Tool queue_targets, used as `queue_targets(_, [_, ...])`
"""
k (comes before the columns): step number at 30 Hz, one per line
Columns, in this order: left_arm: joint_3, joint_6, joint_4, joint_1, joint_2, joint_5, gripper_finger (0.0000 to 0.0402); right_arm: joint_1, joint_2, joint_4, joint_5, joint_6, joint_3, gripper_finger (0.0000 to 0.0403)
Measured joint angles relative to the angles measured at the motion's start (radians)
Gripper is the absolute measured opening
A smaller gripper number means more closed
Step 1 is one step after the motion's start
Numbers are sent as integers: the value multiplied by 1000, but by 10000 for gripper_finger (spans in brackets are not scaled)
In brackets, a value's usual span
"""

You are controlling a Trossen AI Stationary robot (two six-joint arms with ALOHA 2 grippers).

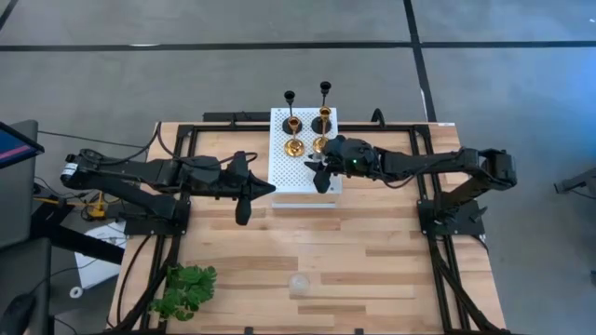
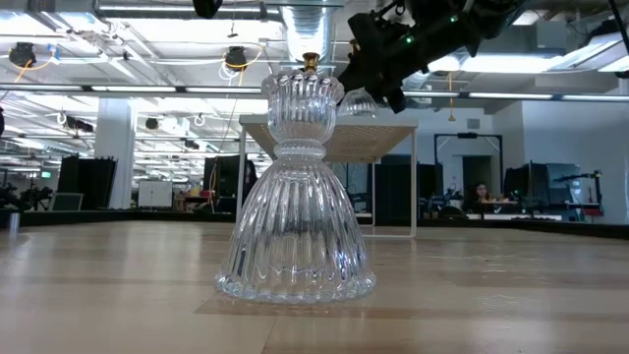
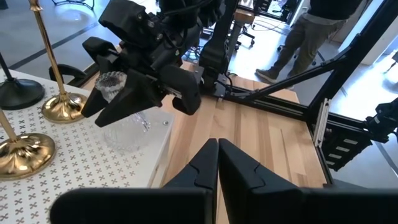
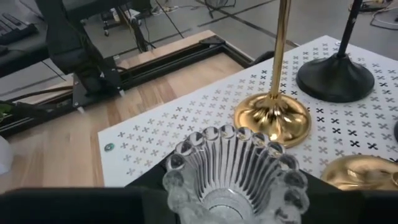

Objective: Pick & Place candle stick holders
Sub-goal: Put the right transparent candle holder on the shelf

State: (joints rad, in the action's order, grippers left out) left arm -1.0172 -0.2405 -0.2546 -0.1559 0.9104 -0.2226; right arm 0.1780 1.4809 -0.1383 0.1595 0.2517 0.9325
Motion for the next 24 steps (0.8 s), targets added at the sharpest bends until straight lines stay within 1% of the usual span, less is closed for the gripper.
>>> queue_targets(3, [0, 0, 0, 0, 0, 0, 11, 0, 0, 3, 0, -1, 0, 116])
queue_targets(9, [0, 0, -1, 0, 0, 0, 11, -1, 0, 14, 0, -1, 0, 130])
queue_targets(16, [0, 0, -3, 0, 0, 0, 11, -1, -1, 21, 8, -24, 1, 115])
queue_targets(21, [0, 0, -3, 0, 0, 0, 11, -1, -1, 35, 26, -27, 0, 133])
queue_targets(24, [0, 0, -3, 0, 0, 0, 11, -1, 0, 50, 30, -50, 0, 133])
